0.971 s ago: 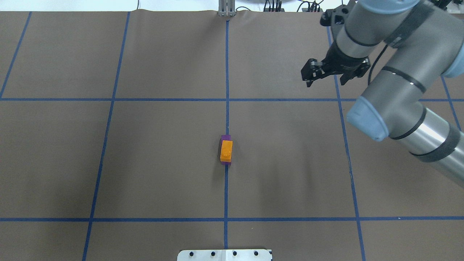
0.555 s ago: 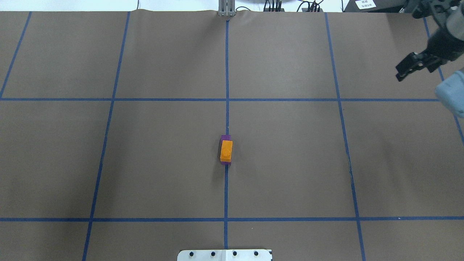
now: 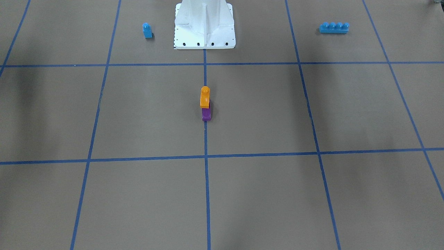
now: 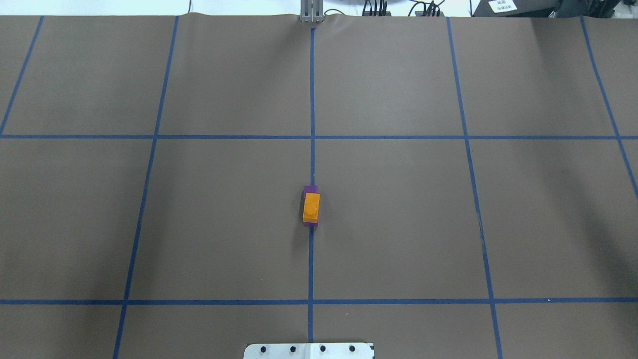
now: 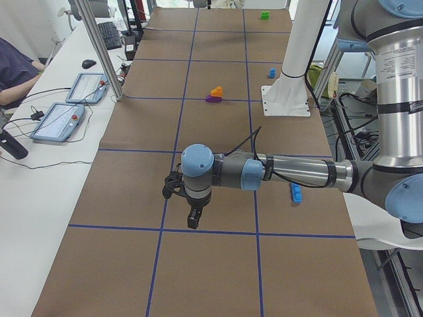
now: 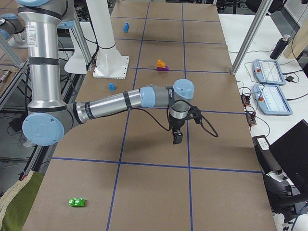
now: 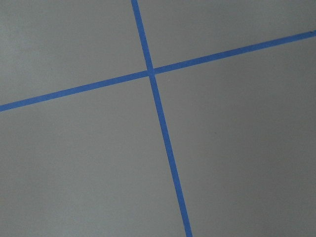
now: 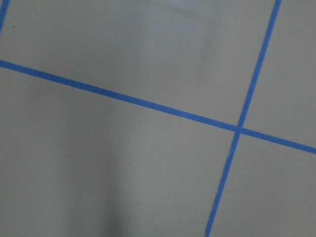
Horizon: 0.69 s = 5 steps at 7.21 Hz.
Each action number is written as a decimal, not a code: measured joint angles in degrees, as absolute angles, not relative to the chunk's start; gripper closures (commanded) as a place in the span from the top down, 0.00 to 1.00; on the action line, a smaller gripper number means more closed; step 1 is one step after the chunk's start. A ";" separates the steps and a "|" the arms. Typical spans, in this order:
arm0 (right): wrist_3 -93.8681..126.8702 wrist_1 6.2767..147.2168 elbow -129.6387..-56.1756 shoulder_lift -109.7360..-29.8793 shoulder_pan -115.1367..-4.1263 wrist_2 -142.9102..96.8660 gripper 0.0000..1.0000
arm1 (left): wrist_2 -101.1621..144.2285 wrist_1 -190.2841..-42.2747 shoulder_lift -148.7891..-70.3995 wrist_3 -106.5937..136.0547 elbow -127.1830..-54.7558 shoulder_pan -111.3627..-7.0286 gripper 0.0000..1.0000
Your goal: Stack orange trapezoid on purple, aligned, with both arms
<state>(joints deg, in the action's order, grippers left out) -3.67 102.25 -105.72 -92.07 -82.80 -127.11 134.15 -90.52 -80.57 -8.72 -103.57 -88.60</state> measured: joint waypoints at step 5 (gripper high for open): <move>-3.67 99.82 -103.31 -98.28 -88.87 -127.37 1.00 | 134.19 -90.53 -79.99 -8.52 -103.62 -88.67 1.00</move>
<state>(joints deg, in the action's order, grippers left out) -3.67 99.82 -103.31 -98.28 -88.87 -127.37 134.19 -90.53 -79.99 -8.52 -103.62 -88.67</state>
